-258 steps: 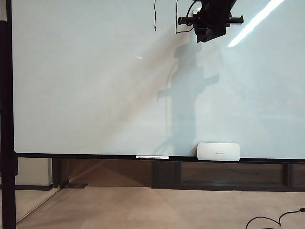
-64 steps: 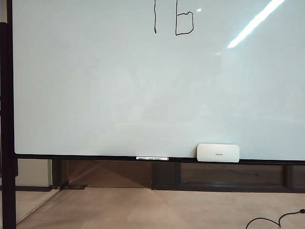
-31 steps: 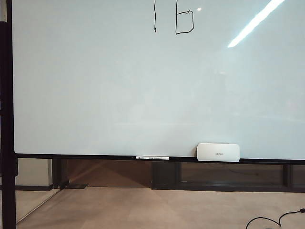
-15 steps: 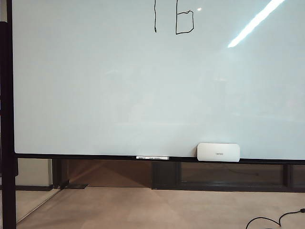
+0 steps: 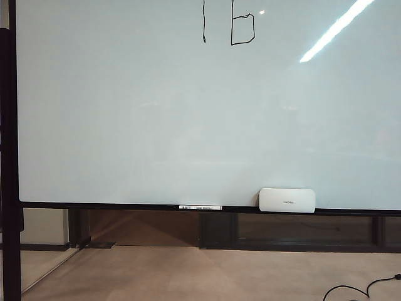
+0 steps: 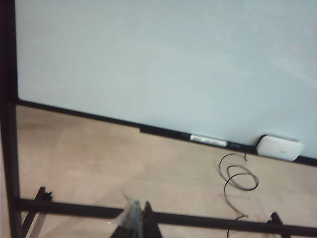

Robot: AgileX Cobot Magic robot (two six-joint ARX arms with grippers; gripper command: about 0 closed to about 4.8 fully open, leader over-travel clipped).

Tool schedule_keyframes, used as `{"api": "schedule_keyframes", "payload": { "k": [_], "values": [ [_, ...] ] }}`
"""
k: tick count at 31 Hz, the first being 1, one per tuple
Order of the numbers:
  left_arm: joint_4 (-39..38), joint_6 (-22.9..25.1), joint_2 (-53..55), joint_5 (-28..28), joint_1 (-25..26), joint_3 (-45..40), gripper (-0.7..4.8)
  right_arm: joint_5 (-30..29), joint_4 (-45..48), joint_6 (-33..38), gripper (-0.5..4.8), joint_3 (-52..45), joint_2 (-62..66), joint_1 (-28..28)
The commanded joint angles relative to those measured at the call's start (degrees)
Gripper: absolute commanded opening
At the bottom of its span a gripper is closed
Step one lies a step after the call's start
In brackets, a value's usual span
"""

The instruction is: Reach to the right to find the marker pen, pick it up, and write the number 16 on the whiteboard.

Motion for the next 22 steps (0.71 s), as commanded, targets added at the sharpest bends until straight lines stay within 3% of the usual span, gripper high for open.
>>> {"api": "schedule_keyframes", "payload": {
  "k": [1,22],
  "values": [
    [0.8,0.6,0.0,-0.2,0.0,-1.0,-0.06,0.2,-0.9,-0.1,-0.05,0.1,0.0,0.1],
    [1.1,1.8,0.0,-0.4,0.1,-3.8,-0.05,2.2,-4.3,0.2,-0.05,0.0,0.1,0.1]
  ]
}}
